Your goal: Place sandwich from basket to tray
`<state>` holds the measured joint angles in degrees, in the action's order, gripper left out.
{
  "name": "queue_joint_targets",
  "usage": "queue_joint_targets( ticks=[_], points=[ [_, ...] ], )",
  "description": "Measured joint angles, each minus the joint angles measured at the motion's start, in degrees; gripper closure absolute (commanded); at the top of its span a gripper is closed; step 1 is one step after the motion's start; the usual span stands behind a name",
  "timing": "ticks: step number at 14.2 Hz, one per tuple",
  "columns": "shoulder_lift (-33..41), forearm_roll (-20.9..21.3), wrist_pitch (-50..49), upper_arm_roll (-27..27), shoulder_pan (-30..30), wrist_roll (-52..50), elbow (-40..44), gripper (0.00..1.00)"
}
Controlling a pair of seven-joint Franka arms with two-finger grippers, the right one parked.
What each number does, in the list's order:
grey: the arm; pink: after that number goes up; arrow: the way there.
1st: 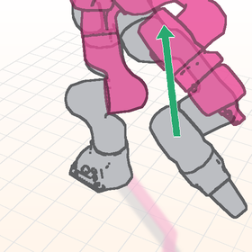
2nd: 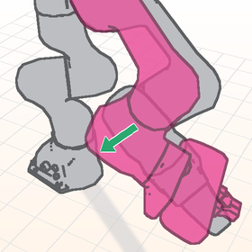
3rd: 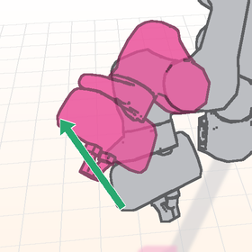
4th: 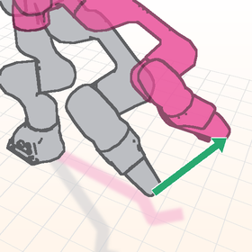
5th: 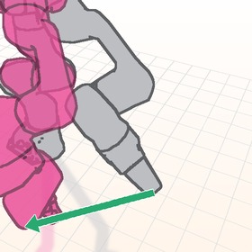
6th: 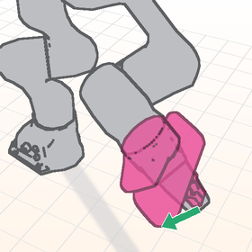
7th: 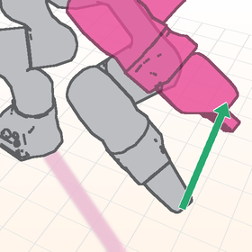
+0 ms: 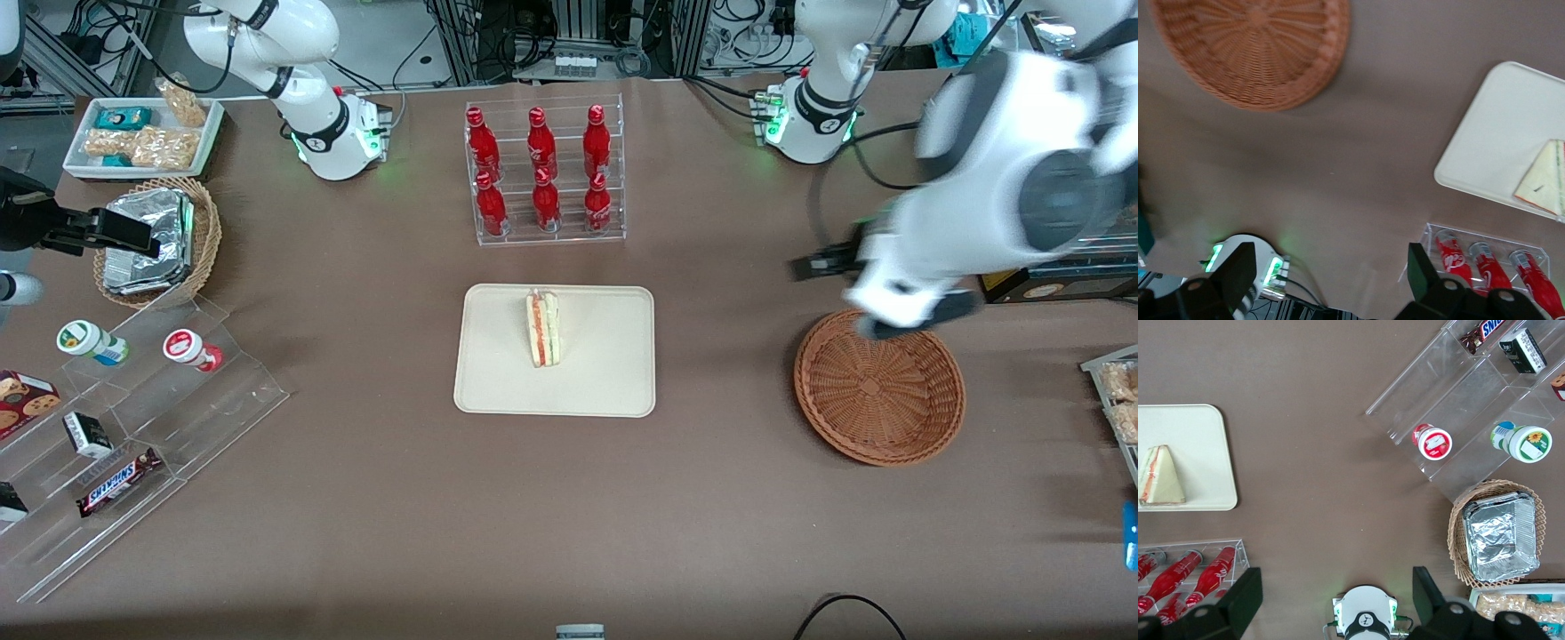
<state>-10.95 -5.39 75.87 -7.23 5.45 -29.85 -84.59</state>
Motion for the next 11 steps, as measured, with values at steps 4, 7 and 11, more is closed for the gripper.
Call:
queue_joint_targets(
  ticks=[4,7,11],
  points=[
    [2.8,3.4,-4.2,0.0,-5.2,8.7,0.0,0.00],
    [3.7,3.8,-4.3,0.0,-6.6,11.9,0.9,0.00],
    [3.7,4.0,-3.8,0.0,-7.5,12.1,5.0,0.00]
  ],
)
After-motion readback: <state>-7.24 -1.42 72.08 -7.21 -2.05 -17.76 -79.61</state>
